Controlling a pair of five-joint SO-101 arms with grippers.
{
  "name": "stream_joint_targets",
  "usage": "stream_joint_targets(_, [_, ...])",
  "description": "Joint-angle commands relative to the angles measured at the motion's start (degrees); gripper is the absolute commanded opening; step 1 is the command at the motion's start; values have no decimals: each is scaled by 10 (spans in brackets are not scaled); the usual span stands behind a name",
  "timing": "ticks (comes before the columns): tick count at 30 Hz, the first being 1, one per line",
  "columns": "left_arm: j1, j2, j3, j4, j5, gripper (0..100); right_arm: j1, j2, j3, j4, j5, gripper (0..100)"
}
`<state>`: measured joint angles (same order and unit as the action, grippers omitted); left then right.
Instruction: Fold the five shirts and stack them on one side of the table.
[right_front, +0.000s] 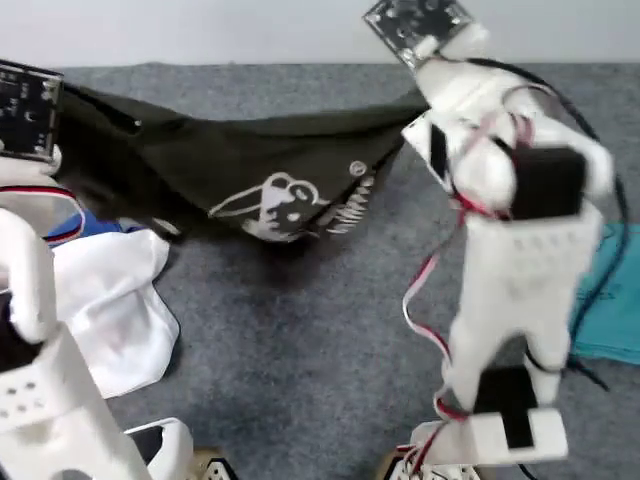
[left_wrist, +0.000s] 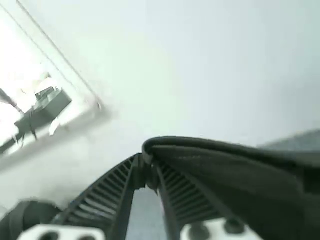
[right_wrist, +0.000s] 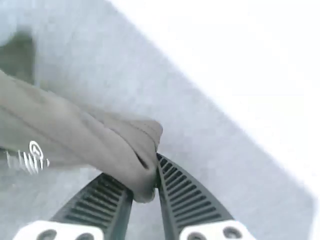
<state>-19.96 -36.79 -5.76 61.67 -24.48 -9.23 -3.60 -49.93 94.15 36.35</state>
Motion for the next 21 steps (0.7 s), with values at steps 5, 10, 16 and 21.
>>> stream_joint_targets(5, [107,-16,-116,-19,-76,14,14,-117,-24,-30,64,10])
stream_joint_targets(10, [118,-17,-136,-18,-119,14,15,-151,-25,-6,83,10])
stream_joint_targets(16, [121,-47,-135,-19,-156,14,63,-187,-25,-12,83,10])
stream_joint_targets(21, [121,-76,-136,-69,-168,14,100,-221,-25,-6,83,10])
